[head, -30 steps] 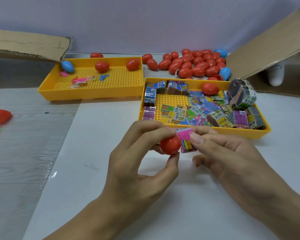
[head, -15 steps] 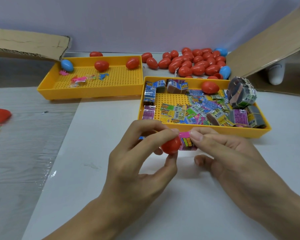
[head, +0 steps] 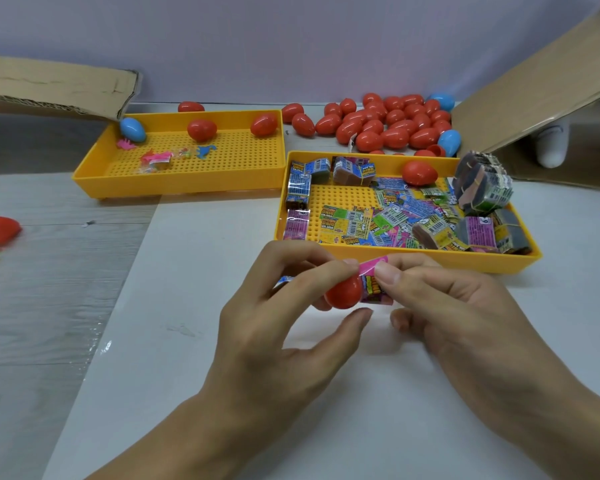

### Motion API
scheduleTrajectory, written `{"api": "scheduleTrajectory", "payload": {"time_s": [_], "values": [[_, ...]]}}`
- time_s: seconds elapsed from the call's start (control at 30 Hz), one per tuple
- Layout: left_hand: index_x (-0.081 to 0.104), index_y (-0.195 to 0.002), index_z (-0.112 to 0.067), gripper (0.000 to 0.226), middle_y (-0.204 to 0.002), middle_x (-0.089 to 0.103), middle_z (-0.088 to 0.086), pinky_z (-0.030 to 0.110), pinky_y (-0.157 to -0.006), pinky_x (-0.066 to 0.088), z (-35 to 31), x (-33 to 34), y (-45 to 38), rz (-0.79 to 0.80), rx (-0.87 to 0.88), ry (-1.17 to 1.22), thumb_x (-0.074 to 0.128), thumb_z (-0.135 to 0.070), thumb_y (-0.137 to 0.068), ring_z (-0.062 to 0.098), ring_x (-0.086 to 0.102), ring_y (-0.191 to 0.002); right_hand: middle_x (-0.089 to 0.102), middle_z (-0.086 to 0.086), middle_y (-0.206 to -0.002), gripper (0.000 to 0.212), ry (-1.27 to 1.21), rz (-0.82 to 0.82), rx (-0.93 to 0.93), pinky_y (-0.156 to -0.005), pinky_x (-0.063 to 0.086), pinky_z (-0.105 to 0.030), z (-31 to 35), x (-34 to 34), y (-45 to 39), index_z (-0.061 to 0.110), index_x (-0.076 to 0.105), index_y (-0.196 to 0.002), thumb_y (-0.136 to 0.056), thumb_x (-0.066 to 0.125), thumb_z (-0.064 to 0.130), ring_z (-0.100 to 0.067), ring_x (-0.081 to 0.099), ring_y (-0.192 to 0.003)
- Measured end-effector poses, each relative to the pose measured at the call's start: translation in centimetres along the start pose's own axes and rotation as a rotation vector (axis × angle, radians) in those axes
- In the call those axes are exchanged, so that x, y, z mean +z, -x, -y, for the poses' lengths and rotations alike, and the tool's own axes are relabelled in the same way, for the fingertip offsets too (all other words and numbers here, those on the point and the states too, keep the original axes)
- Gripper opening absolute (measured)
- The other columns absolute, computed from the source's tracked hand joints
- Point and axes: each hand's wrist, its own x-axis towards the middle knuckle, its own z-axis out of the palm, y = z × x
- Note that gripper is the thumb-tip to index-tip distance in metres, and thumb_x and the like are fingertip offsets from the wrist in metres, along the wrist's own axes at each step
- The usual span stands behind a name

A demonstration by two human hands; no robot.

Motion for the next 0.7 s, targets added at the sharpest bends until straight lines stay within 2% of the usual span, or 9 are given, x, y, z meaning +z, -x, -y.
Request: {"api": "scheduleTrajectory", "payload": {"time_s": [0.07, 0.17, 0.3, 0.37, 0.43, 0.53, 0.7], "values": [[0.072, -0.106, -0.004, 0.032, -0.099, 0.061, 0.01, 0.024, -0.07, 0.053, -0.06, 0.02, -0.02, -0.011, -0.003, 0.001, 0.082, -0.012, -0.077, 0.014, 0.061, -0.085, 0.067, 0.009, -0.093, 0.044, 0.002, -0.001, 0.0, -0.063, 0.039, -0.029, 0.0, 0.02, 0.01, 0.009, 0.079, -0.074, -0.058, 0.077, 0.05, -0.011, 0.051, -0.073], [0.073, -0.105, -0.003, 0.029, -0.097, 0.062, 0.01, 0.025, -0.069, 0.054, -0.13, 0.08, 0.0, -0.029, -0.006, 0.0, 0.08, -0.008, -0.078, 0.014, 0.062, -0.084, 0.067, 0.008, -0.091, 0.042, 0.024, 0.013, -0.013, -0.063, 0.039, -0.03, -0.05, 0.03, -0.02, 0.009, 0.079, -0.073, -0.06, 0.083, 0.049, -0.009, 0.053, -0.072], [0.073, -0.103, -0.002, 0.028, -0.095, 0.064, 0.011, 0.025, -0.07, 0.054, -0.2, 0.03, 0.04, -0.037, -0.001, -0.008, 0.079, -0.005, -0.076, 0.016, 0.063, -0.085, 0.066, 0.005, -0.079, 0.047, 0.034, 0.021, -0.032, -0.06, 0.038, -0.03, 0.12, 0.07, 0.03, 0.01, 0.075, -0.066, -0.065, 0.071, 0.057, -0.013, 0.048, -0.07], [0.073, -0.103, -0.002, 0.029, -0.095, 0.064, 0.011, 0.024, -0.07, 0.054, -0.24, -0.07, 0.02, -0.041, -0.001, -0.014, 0.08, -0.005, -0.075, 0.015, 0.062, -0.084, 0.06, -0.01, -0.075, 0.052, 0.04, -0.003, -0.029, -0.058, 0.037, -0.029, 0.26, -0.02, 0.01, 0.01, 0.075, -0.066, -0.066, 0.069, 0.061, -0.015, 0.045, -0.067], [0.072, -0.104, -0.003, 0.031, -0.095, 0.064, 0.01, 0.022, -0.071, 0.054, -0.38, -0.12, 0.01, -0.044, 0.011, -0.014, 0.08, -0.005, -0.074, 0.014, 0.062, -0.086, 0.063, -0.021, -0.08, 0.058, 0.044, -0.018, -0.015, -0.056, 0.038, -0.03, 0.27, -0.15, -0.04, 0.007, 0.077, -0.072, -0.066, 0.068, 0.064, -0.019, 0.046, -0.066], [0.068, -0.108, -0.007, 0.036, -0.095, 0.064, 0.01, 0.019, -0.073, 0.053, -0.57, -0.16, -0.02, -0.054, 0.034, 0.008, 0.08, -0.005, -0.074, 0.012, 0.062, -0.088, 0.07, -0.02, -0.083, 0.057, 0.02, -0.008, -0.004, -0.054, 0.04, -0.027, 0.4, -0.18, -0.08, 0.008, 0.079, -0.077, -0.067, 0.067, 0.063, -0.019, 0.051, -0.068], [0.066, -0.108, -0.008, 0.036, -0.095, 0.065, 0.011, 0.021, -0.073, 0.054, -0.5, -0.31, -0.22, -0.074, 0.038, 0.018, 0.081, -0.006, -0.075, 0.014, 0.063, -0.088, 0.071, -0.014, -0.087, 0.044, -0.007, 0.026, -0.043, -0.05, 0.042, -0.025, 0.73, -0.05, -0.02, 0.011, 0.079, -0.08, -0.076, 0.067, 0.053, -0.013, 0.058, -0.072]]}}
